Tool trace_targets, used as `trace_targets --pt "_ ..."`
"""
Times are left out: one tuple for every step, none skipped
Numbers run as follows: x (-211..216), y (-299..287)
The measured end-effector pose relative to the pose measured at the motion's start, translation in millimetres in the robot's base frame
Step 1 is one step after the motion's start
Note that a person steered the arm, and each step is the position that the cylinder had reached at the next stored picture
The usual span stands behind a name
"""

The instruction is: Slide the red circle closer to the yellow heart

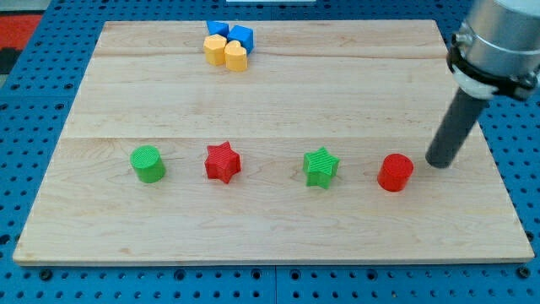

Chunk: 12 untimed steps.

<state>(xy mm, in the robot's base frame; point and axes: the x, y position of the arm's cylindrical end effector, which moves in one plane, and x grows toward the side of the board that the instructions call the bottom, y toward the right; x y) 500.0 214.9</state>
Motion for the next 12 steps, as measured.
trace_targets --pt "34.9 -14.1" --pt "55.9 -33.8" --pt "30.0 -33.9" --pt "16.7 -43.4" --pt "14.8 -70.8" --pt "1.5 -91.0" --pt "-26.2 -96.7" --pt "-52.8 -99.9" --pt "-73.0 -111.8" --pt "-75.7 -127.5" --pt "-75.7 -152.0" --pt "-75.7 -181.4"
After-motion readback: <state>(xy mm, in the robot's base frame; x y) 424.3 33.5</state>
